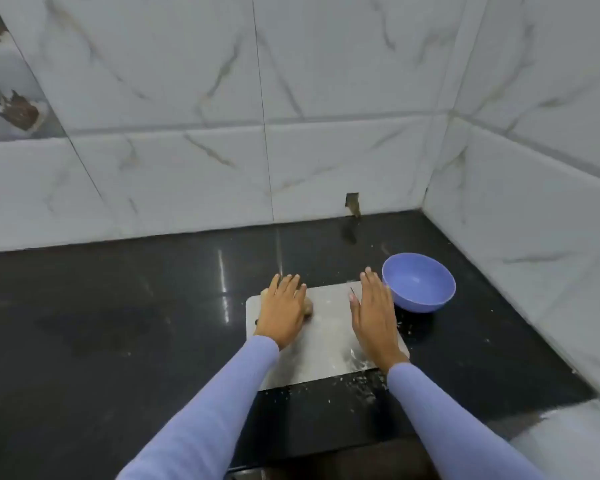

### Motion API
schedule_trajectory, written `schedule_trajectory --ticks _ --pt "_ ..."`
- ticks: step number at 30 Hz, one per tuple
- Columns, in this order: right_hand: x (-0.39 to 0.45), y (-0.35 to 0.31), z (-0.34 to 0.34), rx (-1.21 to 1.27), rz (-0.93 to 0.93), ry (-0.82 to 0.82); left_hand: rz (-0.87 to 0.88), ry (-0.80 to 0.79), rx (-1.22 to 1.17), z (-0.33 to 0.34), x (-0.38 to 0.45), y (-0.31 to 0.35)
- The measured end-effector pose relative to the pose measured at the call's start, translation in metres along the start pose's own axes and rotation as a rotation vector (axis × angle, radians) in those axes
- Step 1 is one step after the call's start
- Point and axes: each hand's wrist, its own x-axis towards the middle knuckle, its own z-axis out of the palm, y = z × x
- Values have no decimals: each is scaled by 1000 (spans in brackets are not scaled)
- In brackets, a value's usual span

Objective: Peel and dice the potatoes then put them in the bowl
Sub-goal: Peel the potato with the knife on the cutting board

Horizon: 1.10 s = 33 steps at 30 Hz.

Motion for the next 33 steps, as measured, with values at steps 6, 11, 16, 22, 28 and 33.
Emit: schedule_trajectory --ticks 6,11,16,22,28,33 --pt "-29 20 21 -74 149 -55 231 -125 14 22 22 -24" --pt "-35 23 22 -166 219 -79 391 -128 -50 25 44 -32" --pt "-27 20 19 -174 252 -83 460 -212 -26 19 69 -35" --pt "-7 14 4 107 446 -120 466 -244 -129 21 81 -28" --pt "3 19 3 207 505 -204 168 -226 -816 35 70 9" --pt "5 21 7 408 542 -192 11 -131 -1053 58 53 29"
